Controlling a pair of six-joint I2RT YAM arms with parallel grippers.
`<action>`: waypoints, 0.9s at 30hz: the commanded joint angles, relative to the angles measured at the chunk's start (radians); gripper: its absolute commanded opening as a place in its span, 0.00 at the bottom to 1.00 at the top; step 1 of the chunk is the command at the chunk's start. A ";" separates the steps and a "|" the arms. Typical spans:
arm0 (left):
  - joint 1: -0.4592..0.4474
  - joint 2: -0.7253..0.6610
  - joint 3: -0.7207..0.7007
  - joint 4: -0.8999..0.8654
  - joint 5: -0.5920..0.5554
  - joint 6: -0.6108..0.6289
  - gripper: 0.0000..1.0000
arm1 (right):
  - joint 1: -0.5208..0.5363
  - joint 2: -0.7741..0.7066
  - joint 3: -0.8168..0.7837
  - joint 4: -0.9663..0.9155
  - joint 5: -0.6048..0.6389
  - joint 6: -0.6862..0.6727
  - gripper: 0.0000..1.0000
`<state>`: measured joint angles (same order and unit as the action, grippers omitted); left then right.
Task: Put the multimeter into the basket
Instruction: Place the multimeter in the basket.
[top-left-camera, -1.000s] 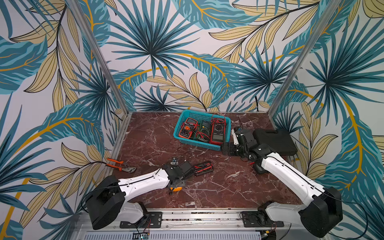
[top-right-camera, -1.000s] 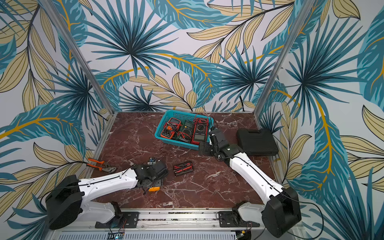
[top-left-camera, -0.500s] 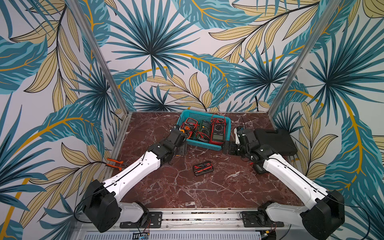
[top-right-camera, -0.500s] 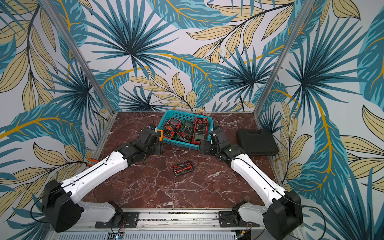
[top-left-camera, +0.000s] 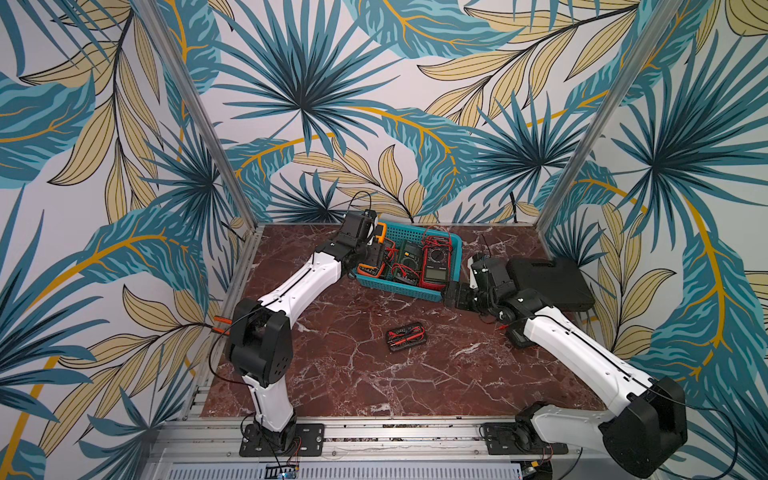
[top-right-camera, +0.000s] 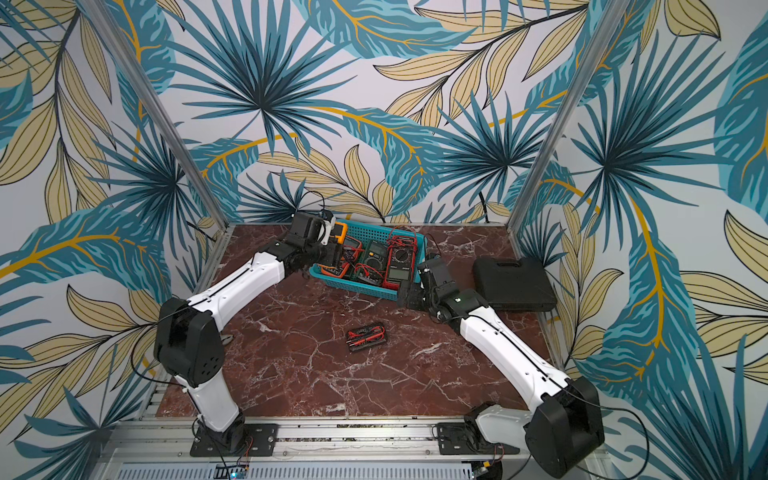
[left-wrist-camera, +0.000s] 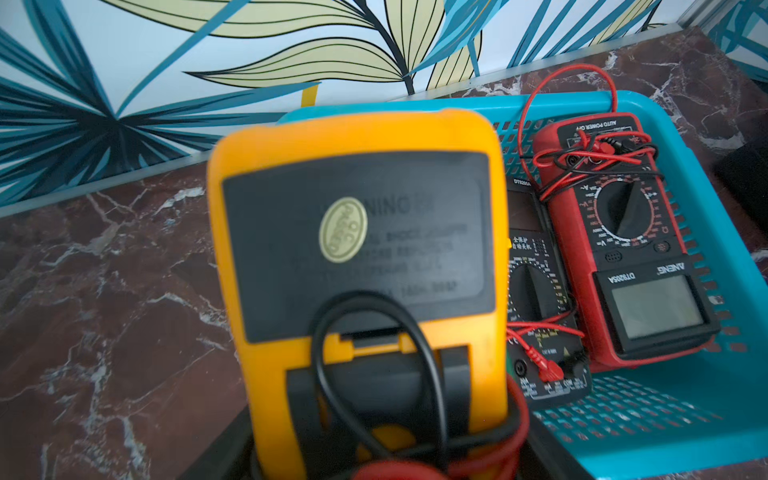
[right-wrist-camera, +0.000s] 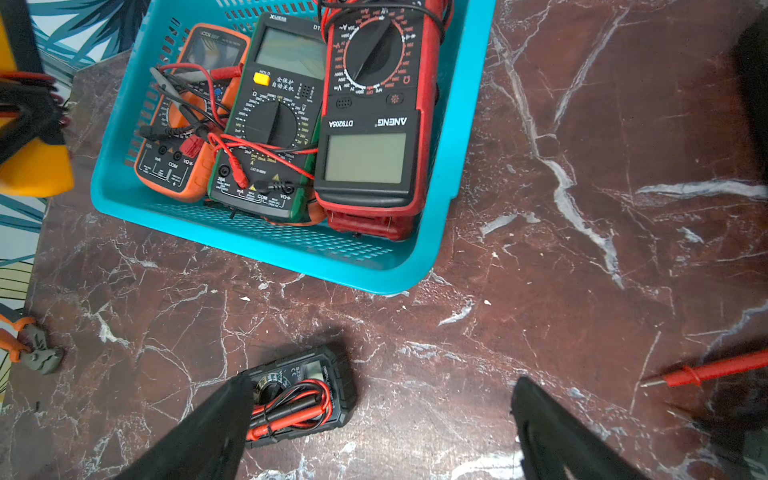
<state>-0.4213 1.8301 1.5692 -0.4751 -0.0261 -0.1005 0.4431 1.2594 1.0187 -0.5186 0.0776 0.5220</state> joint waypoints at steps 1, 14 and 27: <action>0.014 0.034 0.070 -0.009 0.059 0.055 0.31 | 0.006 0.005 -0.022 0.009 0.002 0.016 0.99; 0.027 0.157 0.143 -0.041 0.061 0.054 0.39 | 0.014 0.024 -0.017 0.012 0.002 0.023 1.00; 0.028 0.361 0.367 -0.305 -0.067 -0.026 0.56 | 0.017 0.036 -0.012 0.015 0.005 0.022 0.99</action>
<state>-0.4004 2.1479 1.8797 -0.6674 -0.0391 -0.1036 0.4545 1.2850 1.0187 -0.5129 0.0780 0.5316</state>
